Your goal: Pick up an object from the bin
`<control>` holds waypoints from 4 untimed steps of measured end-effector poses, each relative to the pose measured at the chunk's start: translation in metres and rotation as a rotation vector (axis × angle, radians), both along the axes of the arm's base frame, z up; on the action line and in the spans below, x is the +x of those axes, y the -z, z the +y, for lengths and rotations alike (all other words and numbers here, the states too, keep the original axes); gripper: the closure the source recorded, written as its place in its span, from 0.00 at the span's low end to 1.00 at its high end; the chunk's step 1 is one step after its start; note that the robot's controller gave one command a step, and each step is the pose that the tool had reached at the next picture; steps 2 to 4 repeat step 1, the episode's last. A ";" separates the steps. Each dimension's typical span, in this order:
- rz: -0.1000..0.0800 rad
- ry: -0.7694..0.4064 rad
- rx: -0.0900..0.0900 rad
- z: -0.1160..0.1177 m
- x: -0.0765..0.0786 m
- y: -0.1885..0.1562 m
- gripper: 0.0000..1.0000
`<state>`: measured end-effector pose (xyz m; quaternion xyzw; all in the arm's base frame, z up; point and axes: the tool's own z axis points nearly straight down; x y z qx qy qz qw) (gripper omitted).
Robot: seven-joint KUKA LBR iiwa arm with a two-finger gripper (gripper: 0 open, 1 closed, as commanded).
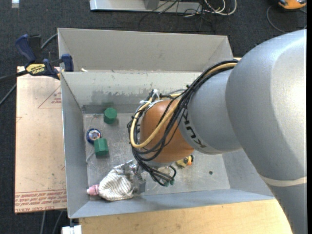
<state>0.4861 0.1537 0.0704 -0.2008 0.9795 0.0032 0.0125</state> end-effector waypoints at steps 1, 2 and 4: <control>0.000 -0.001 0.000 0.000 0.000 0.000 1.00; 0.000 -0.001 0.000 0.000 0.000 0.000 1.00; 0.000 -0.001 0.000 0.000 0.000 0.000 1.00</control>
Offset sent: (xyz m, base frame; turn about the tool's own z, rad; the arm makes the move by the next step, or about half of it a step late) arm 0.0020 0.0027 0.0008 -0.0584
